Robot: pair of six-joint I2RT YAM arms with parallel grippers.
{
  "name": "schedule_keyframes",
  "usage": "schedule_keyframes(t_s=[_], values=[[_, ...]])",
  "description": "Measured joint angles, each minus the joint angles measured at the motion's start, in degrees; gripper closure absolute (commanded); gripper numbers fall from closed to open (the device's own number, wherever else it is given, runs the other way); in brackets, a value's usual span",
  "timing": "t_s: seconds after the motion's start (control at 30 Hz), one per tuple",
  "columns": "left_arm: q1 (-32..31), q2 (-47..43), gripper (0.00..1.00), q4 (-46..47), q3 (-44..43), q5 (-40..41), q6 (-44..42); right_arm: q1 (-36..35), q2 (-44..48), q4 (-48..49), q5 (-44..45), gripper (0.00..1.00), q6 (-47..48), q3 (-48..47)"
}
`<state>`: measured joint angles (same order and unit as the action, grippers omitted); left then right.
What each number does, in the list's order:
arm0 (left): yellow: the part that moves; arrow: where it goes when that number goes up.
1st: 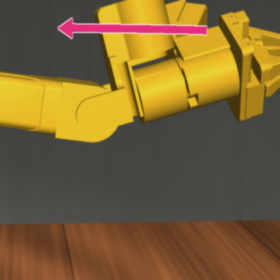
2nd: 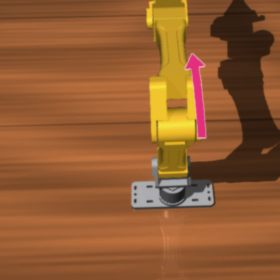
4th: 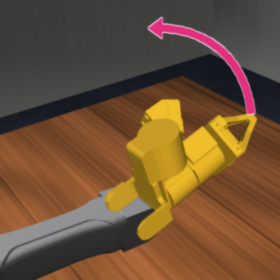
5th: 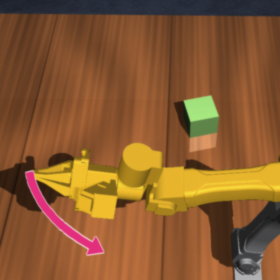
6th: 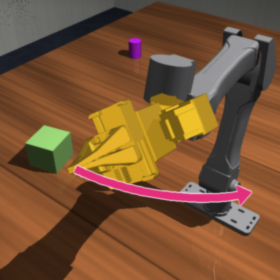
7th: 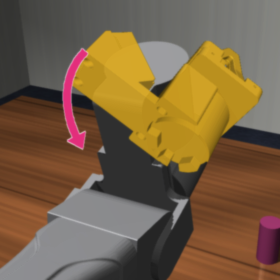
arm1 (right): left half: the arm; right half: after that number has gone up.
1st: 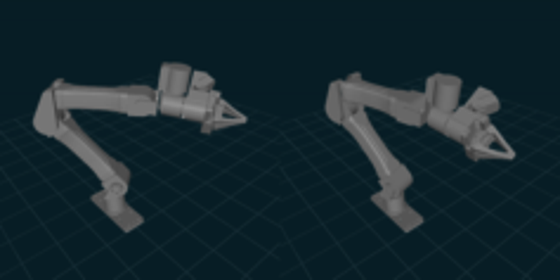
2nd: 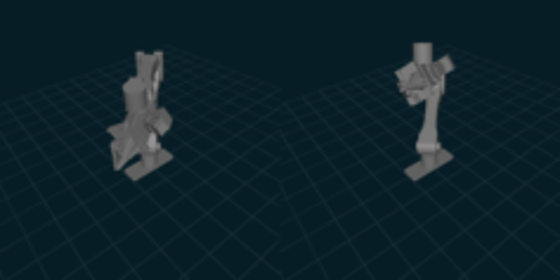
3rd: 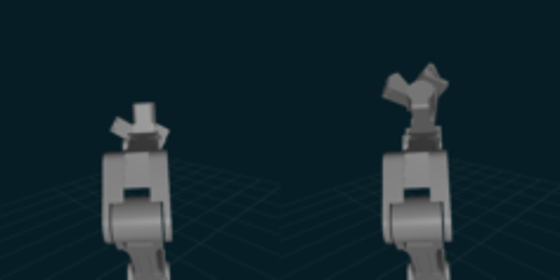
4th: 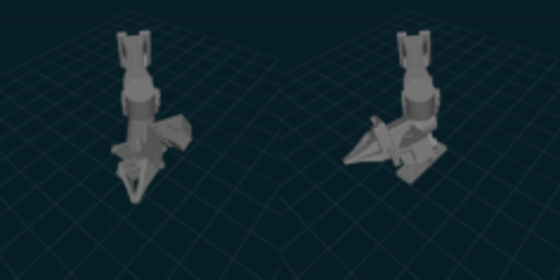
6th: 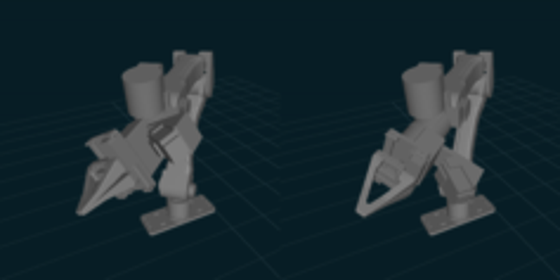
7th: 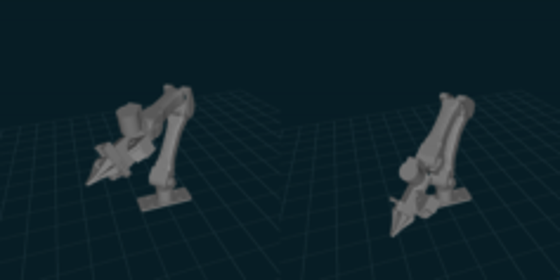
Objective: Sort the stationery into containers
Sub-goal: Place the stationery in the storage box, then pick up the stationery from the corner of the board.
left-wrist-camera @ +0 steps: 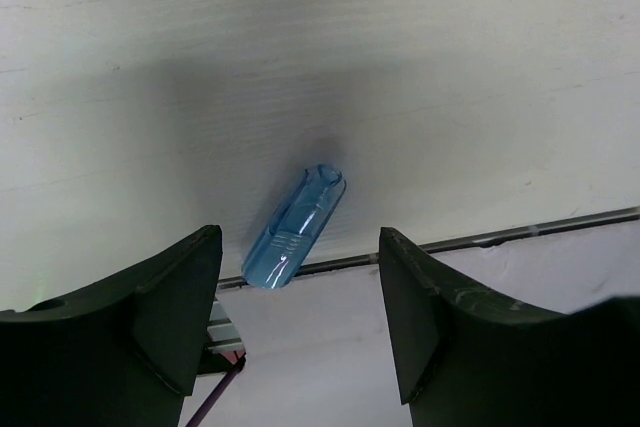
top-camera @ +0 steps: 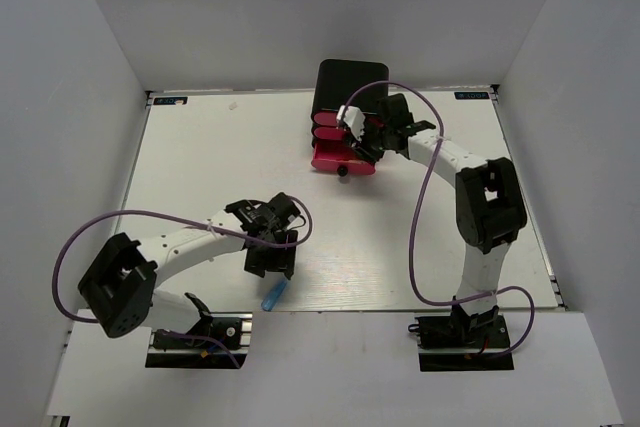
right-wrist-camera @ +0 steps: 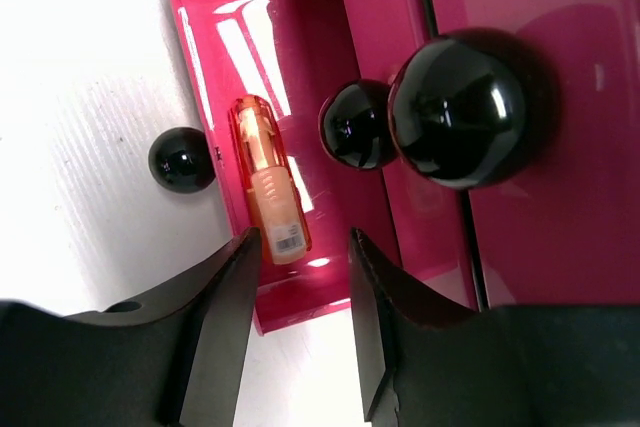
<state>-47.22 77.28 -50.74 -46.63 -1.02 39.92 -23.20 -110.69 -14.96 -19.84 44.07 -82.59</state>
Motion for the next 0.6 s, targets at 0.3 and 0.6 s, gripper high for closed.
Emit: schedule_keyframes(t_s=[0.3, 0.6], values=[[-2.08, 4.22, 0.27, -0.31, -1.01, 1.46, 0.66, 1.44, 12.68, 1.68, -4.79, 0.54, -1.92, 10.64], [-4.24, 10.32, 0.37, 0.44, -1.11, 1.99, 0.90, 2.99, 17.59, 3.26, -10.12, 0.54, -5.03, 16.87]])
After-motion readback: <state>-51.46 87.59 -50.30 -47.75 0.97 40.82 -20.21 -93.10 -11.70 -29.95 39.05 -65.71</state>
